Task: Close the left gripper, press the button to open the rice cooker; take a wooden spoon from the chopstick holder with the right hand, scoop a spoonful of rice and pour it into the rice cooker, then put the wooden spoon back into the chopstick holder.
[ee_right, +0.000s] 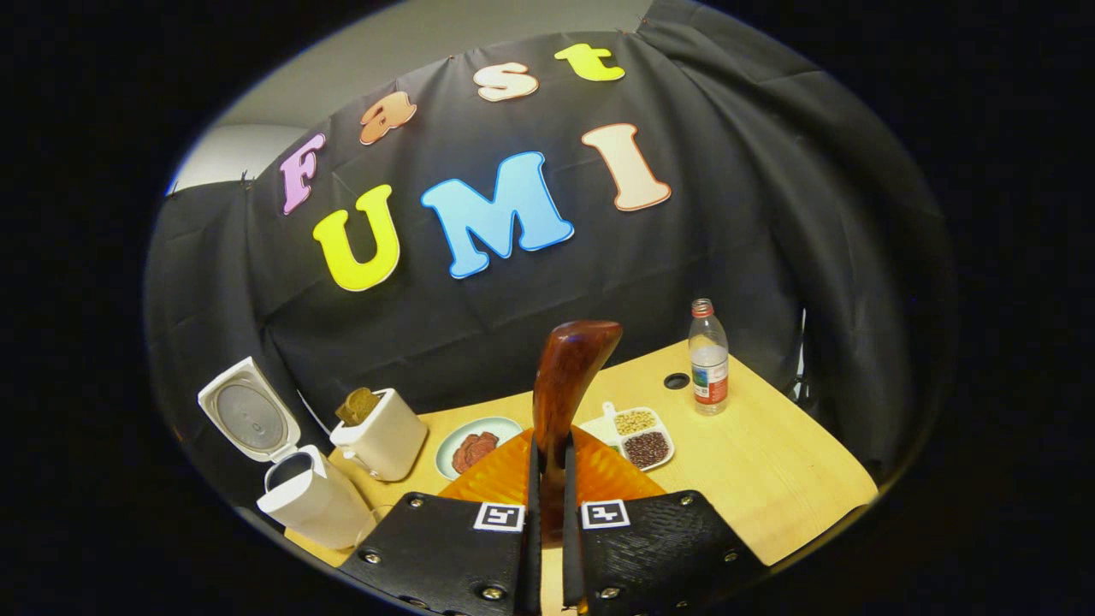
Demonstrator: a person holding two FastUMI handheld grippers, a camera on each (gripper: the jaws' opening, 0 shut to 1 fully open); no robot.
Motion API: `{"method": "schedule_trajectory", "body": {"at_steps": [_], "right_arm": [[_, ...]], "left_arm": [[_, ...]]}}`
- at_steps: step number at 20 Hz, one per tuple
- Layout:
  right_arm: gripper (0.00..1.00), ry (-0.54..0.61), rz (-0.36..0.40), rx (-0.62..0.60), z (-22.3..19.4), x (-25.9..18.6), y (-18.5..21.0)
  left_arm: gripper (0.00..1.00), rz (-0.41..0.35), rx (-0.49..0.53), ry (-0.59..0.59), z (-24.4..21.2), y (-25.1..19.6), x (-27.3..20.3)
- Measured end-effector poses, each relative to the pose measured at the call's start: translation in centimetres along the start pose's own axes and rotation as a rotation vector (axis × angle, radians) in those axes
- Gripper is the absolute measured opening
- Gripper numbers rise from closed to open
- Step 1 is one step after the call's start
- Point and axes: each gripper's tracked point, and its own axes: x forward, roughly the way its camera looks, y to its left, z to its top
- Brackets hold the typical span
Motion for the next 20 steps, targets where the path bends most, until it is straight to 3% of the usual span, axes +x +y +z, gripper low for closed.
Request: {"method": "schedule_trajectory", "body": {"at_steps": [2, 14, 20], "right_arm": [[0.1, 0.016, -0.021, -0.018, -1.3, 0.2, -1.0], [0.1, 0.117, -0.061, -0.011, -7.5, 0.9, -3.3], [0.11, 0.132, -0.109, -0.014, -8.3, 1.1, -5.0]], "left_arm": [[1.0, -0.002, 0.01, 0.004, 0.0, -0.4, 0.0], [1.0, -0.008, 0.057, 0.016, 0.3, -1.0, -0.5], [1.0, 0.0, 0.047, 0.013, 0.1, -0.1, -0.6]]}}
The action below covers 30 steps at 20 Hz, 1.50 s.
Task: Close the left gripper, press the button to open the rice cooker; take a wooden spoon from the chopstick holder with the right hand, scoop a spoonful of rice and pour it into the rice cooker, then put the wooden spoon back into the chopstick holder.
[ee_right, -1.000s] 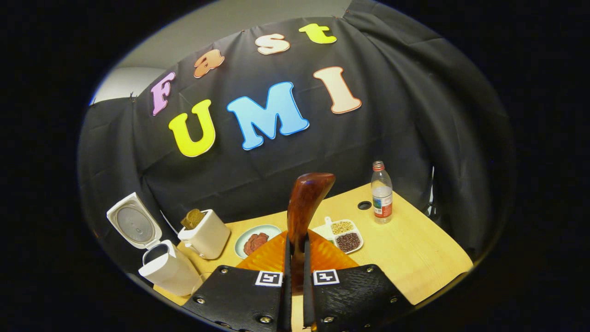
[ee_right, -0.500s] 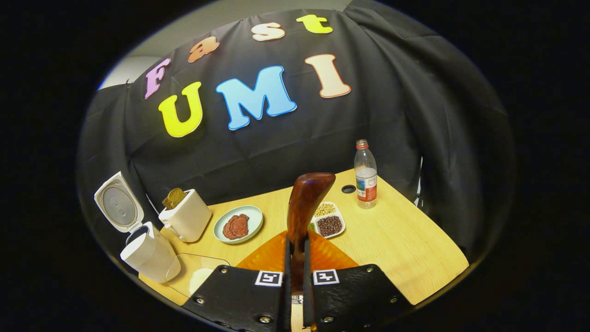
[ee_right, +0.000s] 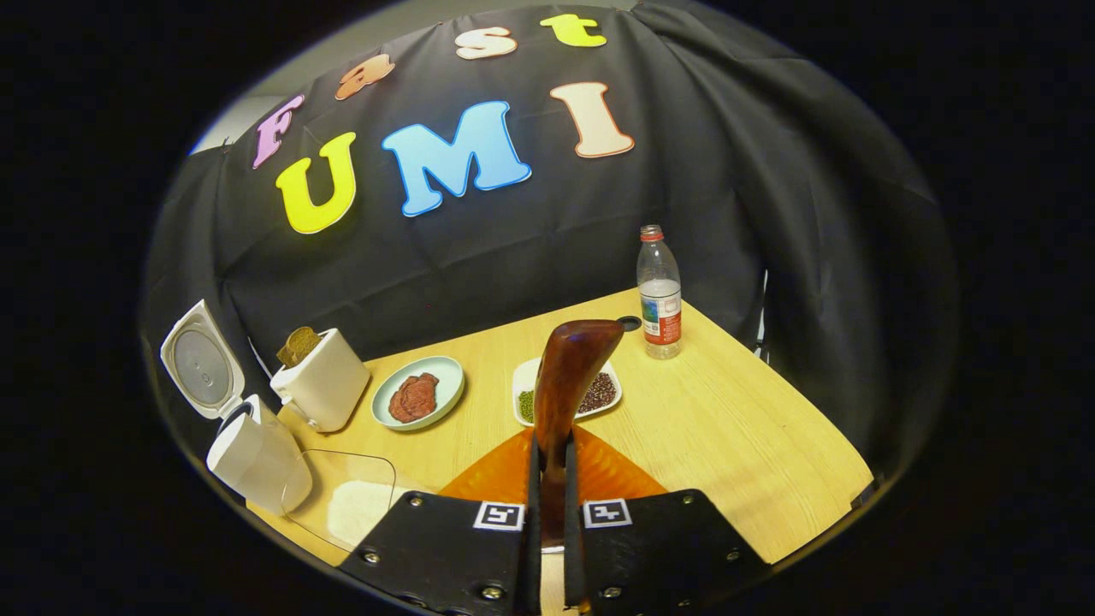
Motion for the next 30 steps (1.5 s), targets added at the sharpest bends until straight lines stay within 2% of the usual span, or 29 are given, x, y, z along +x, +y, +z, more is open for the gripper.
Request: {"method": "schedule_trajectory", "body": {"at_steps": [3, 4, 5, 6, 7, 8, 9, 11, 12, 13, 15, 19, 20, 21, 22, 23, 27, 28, 30], "right_arm": [[0.13, 0.015, 0.0, 0.022, -0.7, 0.0, -0.2], [0.13, 0.019, 0.008, 0.034, -0.9, 0.0, 0.1], [0.17, 0.003, 0.016, 0.044, -0.4, -0.6, 0.2], [0.23, -0.017, 0.015, 0.046, 0.1, -0.8, 0.2], [0.46, -0.035, 0.005, 0.037, 0.7, -1.2, -0.1], [0.6, -0.047, -0.013, 0.022, 1.0, -1.3, -0.4], [0.84, -0.06, -0.034, 0.01, 1.3, -1.5, -0.8], [0.98, -0.113, -0.067, -0.016, 3.1, -3.0, -1.6], [0.98, -0.143, -0.081, -0.032, 3.7, -3.8, -1.7], [0.98, -0.168, -0.089, -0.05, 4.5, -4.5, -1.7], [0.98, -0.211, -0.1, -0.093, 5.9, -6.1, -1.6], [0.98, -0.28, -0.076, -0.146, 8.1, -9.0, 0.4], [0.93, -0.3, -0.07, -0.155, 8.5, -9.6, 0.8], [0.93, -0.315, -0.066, -0.162, 8.1, -10.1, 1.5], [0.98, -0.329, -0.059, -0.167, 8.4, -10.7, 2.0], [0.98, -0.344, -0.053, -0.172, 8.8, -11.3, 2.6], [0.98, -0.38, -0.047, -0.158, 9.4, -13.0, 3.7], [0.98, -0.383, -0.047, -0.152, 9.5, -13.4, 3.9], [0.98, -0.387, -0.064, -0.152, 9.2, -13.8, 3.7]], "left_arm": [[1.0, -0.001, -0.005, 0.003, -0.2, 0.3, 0.1], [0.95, -0.003, -0.006, 0.002, -0.4, 0.4, 0.1], [0.91, -0.007, -0.007, 0.001, -0.3, 0.4, 0.2], [0.91, -0.012, -0.006, 0.001, -0.3, 0.4, 0.3], [0.96, -0.016, -0.005, 0.0, -0.3, 0.4, 0.4], [0.96, -0.019, -0.006, -0.001, -0.4, 0.5, 0.6], [0.96, -0.023, -0.01, -0.002, -0.4, 0.5, 0.9], [0.93, -0.023, -0.018, -0.008, -0.1, 0.7, 1.5], [0.92, -0.019, -0.021, -0.014, -0.1, 1.0, 1.9], [0.96, -0.011, -0.021, -0.022, 0.2, 1.4, 2.3], [0.96, 0.01, -0.009, -0.03, 0.8, 2.4, 3.5], [1.0, 0.055, 0.02, -0.041, 2.1, 5.1, 7.0], [1.0, 0.068, 0.027, -0.043, 2.5, 5.9, 8.0], [0.96, 0.079, 0.028, -0.049, 3.0, 6.7, 9.0], [0.96, 0.09, 0.031, -0.058, 3.6, 7.4, 10.0], [1.0, 0.106, 0.035, -0.066, 4.1, 8.4, 11.0], [1.0, 0.151, 0.024, -0.082, 5.9, 11.9, 15.6], [0.96, 0.16, 0.018, -0.087, 6.4, 12.6, 16.7], [1.0, 0.174, 0.01, -0.103, 7.4, 13.8, 18.9]]}}
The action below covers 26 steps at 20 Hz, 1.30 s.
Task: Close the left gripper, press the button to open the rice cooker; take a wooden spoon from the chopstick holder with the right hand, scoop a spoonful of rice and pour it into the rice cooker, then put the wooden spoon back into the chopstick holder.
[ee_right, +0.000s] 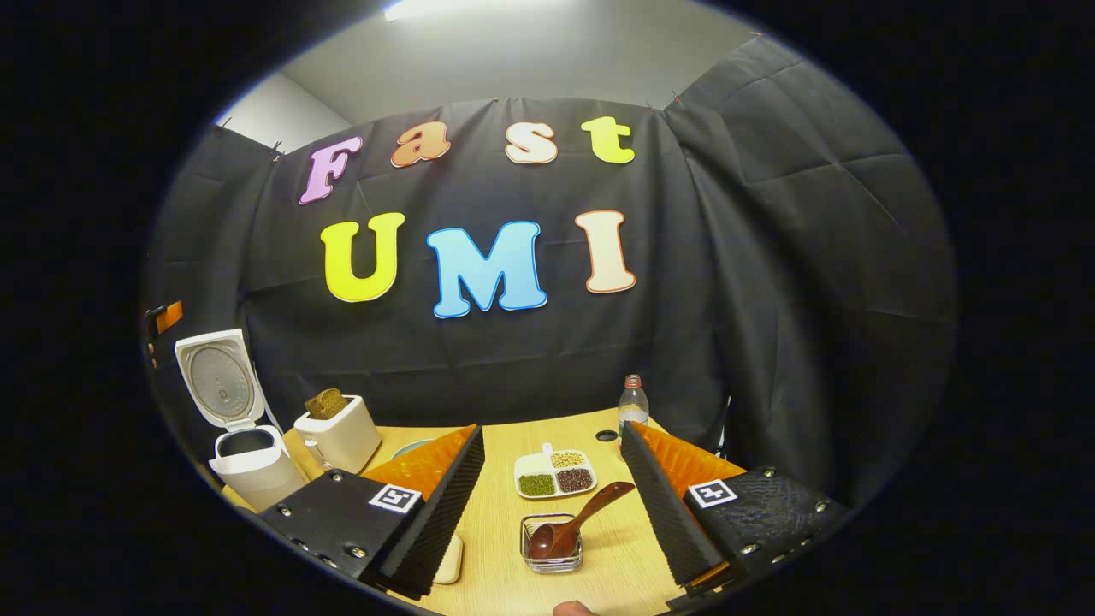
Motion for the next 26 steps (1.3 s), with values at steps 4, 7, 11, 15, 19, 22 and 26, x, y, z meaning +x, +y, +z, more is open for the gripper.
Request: {"method": "schedule_trajectory", "body": {"at_steps": [4, 7, 11, 15, 19, 22, 26], "right_arm": [[0.98, 0.004, -0.03, -0.009, -0.2, -1.4, -0.2], [0.98, 0.0, -0.055, -0.023, -0.4, -2.6, -0.4], [0.98, 0.013, -0.089, -0.061, -1.5, -3.9, -0.8], [0.98, 0.038, -0.094, -0.066, -2.6, -4.9, -0.7], [0.98, 0.039, -0.095, -0.071, -2.5, -5.6, -1.0], [0.98, 0.026, -0.102, -0.093, -2.0, -5.8, -1.8], [0.98, 0.022, -0.091, -0.117, -1.7, -6.0, -2.5]], "left_arm": [[0.96, 0.009, 0.002, -0.023, 0.9, 1.0, 3.9], [0.91, 0.003, -0.009, -0.013, 0.3, 1.2, 7.1], [0.91, 0.041, -0.013, 0.061, -2.6, 2.8, 12.0], [0.96, 0.054, -0.032, 0.136, -5.4, 3.8, 15.2], [0.96, 0.086, -0.057, 0.214, -8.2, 4.4, 17.0], [1.0, 0.102, -0.065, 0.271, -10.2, 4.4, 17.4], [1.0, 0.084, -0.017, 0.301, -10.7, 3.8, 17.2]]}}
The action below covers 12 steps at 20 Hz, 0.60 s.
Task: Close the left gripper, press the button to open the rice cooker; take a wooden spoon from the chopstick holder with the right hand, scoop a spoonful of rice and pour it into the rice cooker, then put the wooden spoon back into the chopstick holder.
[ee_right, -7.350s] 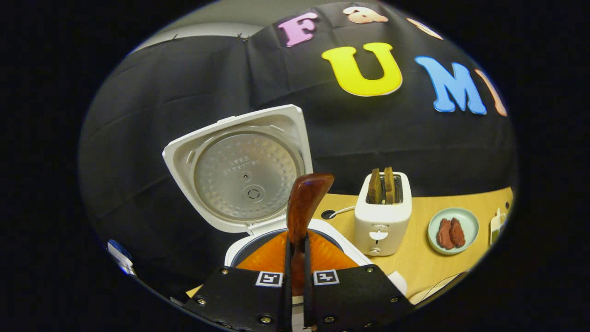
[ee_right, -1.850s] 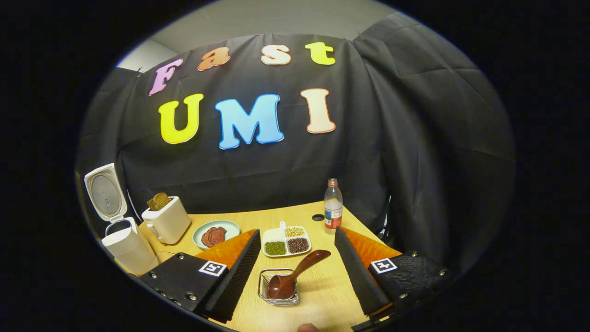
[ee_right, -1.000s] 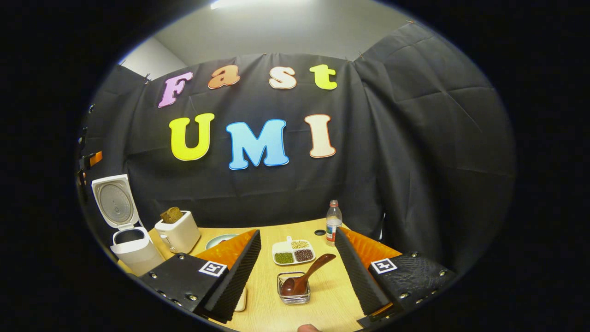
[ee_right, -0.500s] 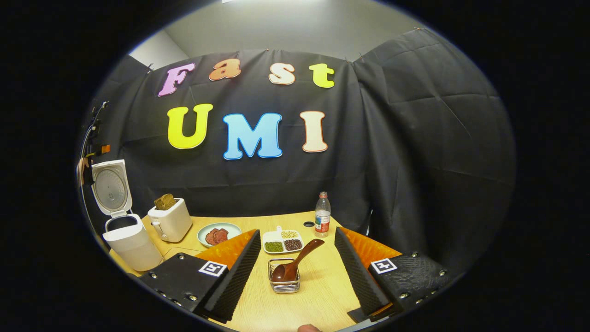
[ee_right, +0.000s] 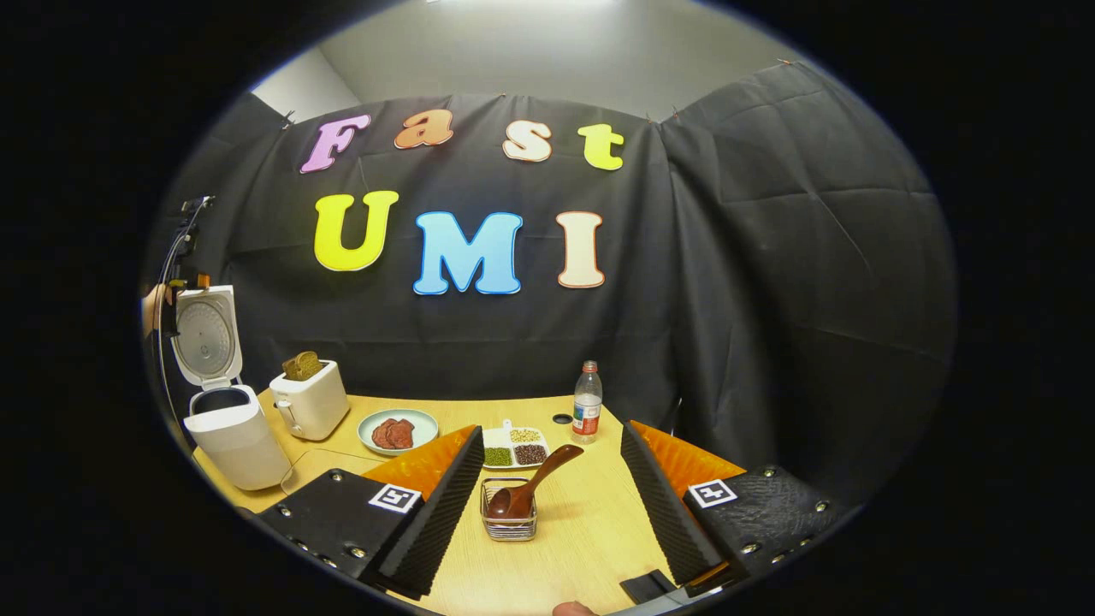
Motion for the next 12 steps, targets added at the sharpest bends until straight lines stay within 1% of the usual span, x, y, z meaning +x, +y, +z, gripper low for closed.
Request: {"method": "schedule_trajectory", "body": {"at_steps": [1, 2, 6, 7, 10, 11, 12], "right_arm": [[0.98, 0.0, 0.005, -0.003, 0.0, 0.0, -0.1], [0.98, 0.0, 0.011, -0.005, 0.0, 0.1, -0.3], [0.98, -0.006, 0.034, -0.014, 0.3, 0.7, -0.7], [0.98, -0.006, 0.041, -0.011, 0.4, 0.9, -0.8], [0.98, -0.007, 0.067, -0.017, 0.3, 1.2, -0.7], [0.98, -0.006, 0.073, -0.026, 0.3, 1.3, -0.8], [0.98, -0.005, 0.077, -0.031, 0.2, 1.4, -1.0]], "left_arm": [[0.98, -0.001, -0.015, 0.008, 0.2, 0.0, -0.1], [0.99, -0.003, -0.027, 0.011, 0.2, 0.0, -0.4], [0.99, -0.013, -0.03, 0.033, -0.4, -0.9, -1.9], [0.96, -0.016, -0.038, 0.035, -0.6, -1.2, -2.5], [0.96, -0.026, -0.058, 0.029, -1.0, -2.1, -4.4], [0.99, -0.03, -0.056, 0.024, -1.3, -2.5, -5.1], [0.99, -0.03, -0.052, 0.019, -1.6, -3.0, -5.9]]}}
